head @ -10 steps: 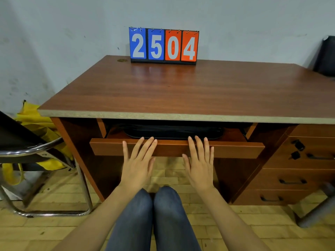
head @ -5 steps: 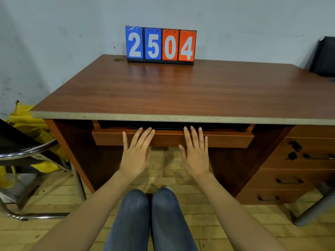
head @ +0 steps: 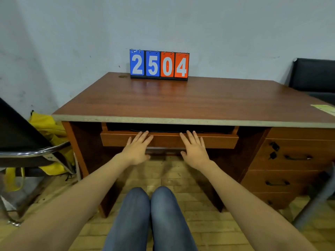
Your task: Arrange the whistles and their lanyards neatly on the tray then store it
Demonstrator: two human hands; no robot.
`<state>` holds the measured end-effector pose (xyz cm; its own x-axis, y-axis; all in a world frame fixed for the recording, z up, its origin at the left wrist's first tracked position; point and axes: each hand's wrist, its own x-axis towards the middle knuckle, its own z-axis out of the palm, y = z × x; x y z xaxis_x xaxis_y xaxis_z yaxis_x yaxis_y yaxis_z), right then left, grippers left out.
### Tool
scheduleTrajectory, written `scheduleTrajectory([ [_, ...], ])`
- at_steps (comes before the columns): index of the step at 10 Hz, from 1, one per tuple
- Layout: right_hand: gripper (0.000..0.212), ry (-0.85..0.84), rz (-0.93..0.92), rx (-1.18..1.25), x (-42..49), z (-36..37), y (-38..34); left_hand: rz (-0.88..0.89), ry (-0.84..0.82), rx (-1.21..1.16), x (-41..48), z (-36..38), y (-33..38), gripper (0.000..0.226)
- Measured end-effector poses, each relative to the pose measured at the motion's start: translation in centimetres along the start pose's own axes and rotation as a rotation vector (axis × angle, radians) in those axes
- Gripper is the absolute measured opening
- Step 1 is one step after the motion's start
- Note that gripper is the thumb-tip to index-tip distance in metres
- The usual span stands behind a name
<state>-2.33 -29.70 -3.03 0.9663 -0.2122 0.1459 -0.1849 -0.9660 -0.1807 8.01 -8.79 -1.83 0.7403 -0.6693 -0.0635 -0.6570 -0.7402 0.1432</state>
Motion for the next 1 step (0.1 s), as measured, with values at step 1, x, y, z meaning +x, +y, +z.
scheduleTrajectory([
  [1,0.064,-0.043,-0.085,-0.026,-1.61,-2.47,-0.13,0.060,-0.060,-0.010,-1.52,-1.89,0.26,0.068],
])
